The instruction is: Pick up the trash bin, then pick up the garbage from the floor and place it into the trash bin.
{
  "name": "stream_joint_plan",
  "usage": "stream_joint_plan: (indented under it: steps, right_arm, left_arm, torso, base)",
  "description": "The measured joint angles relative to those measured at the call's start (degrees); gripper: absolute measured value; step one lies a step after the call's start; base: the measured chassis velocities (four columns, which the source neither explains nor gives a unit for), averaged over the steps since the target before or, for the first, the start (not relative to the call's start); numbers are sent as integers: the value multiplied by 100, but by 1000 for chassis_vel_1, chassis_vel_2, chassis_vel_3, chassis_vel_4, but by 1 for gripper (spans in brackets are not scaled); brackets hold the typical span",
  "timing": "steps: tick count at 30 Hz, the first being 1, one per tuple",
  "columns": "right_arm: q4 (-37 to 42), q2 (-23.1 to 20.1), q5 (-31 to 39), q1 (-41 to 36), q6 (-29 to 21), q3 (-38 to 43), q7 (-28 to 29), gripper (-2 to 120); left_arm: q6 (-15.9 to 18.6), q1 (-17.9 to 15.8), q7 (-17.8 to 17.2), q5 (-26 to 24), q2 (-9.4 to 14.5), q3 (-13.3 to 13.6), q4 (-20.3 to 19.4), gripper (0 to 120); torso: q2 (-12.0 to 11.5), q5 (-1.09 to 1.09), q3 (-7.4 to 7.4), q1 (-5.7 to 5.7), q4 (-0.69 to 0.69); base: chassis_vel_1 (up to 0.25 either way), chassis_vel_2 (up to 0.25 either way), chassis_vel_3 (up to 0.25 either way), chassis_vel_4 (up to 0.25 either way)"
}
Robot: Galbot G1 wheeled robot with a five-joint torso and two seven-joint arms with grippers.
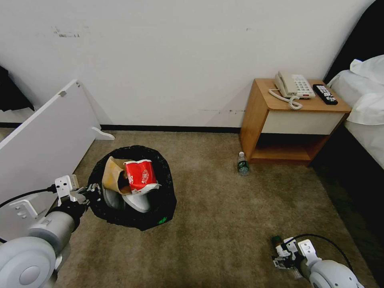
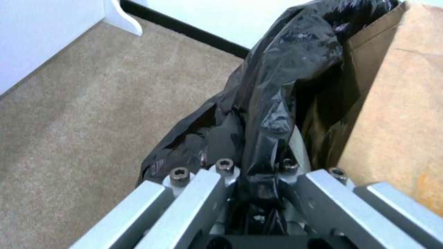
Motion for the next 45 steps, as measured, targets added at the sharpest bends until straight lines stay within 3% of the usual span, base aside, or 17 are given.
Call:
stream_joint_plan:
  steps: [12, 17, 19, 21, 24, 31, 41, 45]
  right_arm:
    - [-429, 145, 106, 208, 1, -110, -41, 96]
    - [-530, 152, 144, 267, 1, -117, -58, 76]
    - [-533, 153, 147, 269, 1, -117, -58, 74]
    - [-539, 155, 151, 270, 2, -118, -58, 61]
    - [-566, 155, 151, 266, 1, -119, -58, 50]
    - [-627, 165, 149, 294, 9, -119, -58, 31]
    - [-671, 163, 145, 329, 9, -123, -55, 30]
    - [-731, 172, 138, 368, 10, -144, -46, 44]
  left_arm:
    - [0, -4, 1, 5, 1, 14, 0, 1]
    - [0, -3, 0, 7, -1, 12, 9, 1]
    - [0, -4, 0, 8, -2, 12, 12, 1]
    - [0, -9, 0, 11, -8, 13, 17, 1]
    - [0, -10, 0, 11, -10, 14, 17, 1]
    - [0, 2, 0, 5, -11, 12, 11, 1]
    - [0, 12, 1, 3, -17, 9, -5, 1]
    - [0, 15, 1, 3, -26, 9, -17, 1]
  torso:
    - [0, 0, 0, 0, 0]
    - [0, 0, 0, 0, 0]
    - [0, 0, 0, 0, 0]
    - [0, 0, 0, 0, 0]
    - [0, 0, 0, 0, 0]
    - [0, -3, 0, 0, 0]
    - [0, -1, 0, 0, 0]
    - [0, 2, 0, 0, 2]
  base:
    - [0, 0, 0, 0]
    - [0, 0, 0, 0]
    - [0, 0, 0, 0]
    - [0, 0, 0, 0]
    - [0, 0, 0, 0]
    - [0, 0, 0, 0]
    - [0, 0, 0, 0]
    - [0, 0, 0, 0]
